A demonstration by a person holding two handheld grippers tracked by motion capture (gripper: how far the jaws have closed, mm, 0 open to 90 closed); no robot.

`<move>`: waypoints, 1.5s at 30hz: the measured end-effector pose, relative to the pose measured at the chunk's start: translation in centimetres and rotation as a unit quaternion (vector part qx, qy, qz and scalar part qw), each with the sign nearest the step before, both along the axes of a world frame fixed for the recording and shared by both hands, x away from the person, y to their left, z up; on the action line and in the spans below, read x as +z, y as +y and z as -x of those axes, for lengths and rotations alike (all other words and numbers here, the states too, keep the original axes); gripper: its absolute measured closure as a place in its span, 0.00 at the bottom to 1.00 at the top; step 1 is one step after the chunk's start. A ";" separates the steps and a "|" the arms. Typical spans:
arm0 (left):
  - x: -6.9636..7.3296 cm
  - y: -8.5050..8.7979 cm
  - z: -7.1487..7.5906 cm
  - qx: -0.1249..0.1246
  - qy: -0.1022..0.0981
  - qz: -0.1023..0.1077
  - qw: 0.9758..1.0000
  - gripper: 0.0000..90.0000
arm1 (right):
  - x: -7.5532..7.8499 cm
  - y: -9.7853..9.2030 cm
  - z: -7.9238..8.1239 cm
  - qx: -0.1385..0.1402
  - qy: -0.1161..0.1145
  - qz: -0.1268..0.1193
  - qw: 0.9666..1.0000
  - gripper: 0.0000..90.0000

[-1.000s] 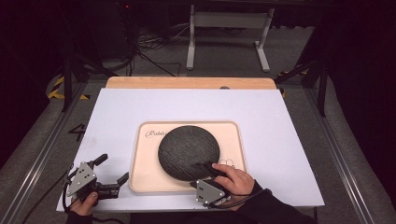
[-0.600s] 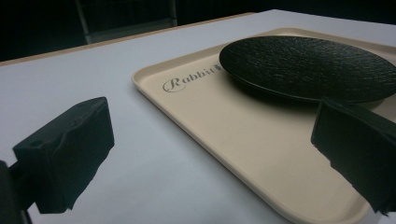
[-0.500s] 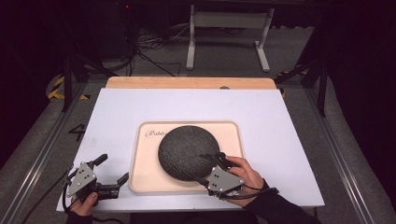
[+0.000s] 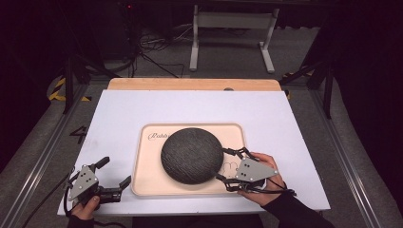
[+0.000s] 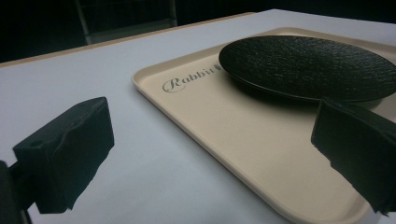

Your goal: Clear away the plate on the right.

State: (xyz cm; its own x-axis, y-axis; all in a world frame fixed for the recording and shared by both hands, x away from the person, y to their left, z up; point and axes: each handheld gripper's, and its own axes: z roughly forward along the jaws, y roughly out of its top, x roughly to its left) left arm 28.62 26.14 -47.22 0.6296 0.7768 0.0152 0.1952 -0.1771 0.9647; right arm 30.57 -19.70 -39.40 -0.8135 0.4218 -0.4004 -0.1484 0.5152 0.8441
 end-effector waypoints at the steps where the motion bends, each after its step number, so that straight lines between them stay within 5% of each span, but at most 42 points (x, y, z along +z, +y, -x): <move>1: 0.0 0.0 0.0 0.001 0.000 0.001 1.000 0.00 | 0.0 -0.2 0.0 -0.003 0.003 -0.005 1.000 0.32; 14: 0.0 0.0 0.0 0.000 0.001 0.002 1.000 0.00 | 0.3 -3.6 -0.6 -0.038 0.031 -0.060 0.997 0.30; 30: 0.0 0.1 -0.1 -0.004 0.007 0.002 1.000 0.00 | -0.2 -7.8 -1.6 -0.087 0.055 -0.125 0.987 0.19; 45: 0.0 0.1 -0.2 -0.007 0.007 0.005 1.000 0.00 | -2.2 -11.2 -2.2 -0.119 0.064 -0.147 0.980 0.17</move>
State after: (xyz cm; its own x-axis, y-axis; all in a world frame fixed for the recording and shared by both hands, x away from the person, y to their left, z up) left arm 28.80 26.27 -47.21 0.6412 0.7674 -0.0016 0.2056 -0.1697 0.9638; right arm 32.78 -30.92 -41.61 -0.7143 0.6868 -0.1349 0.0628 0.2549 0.9649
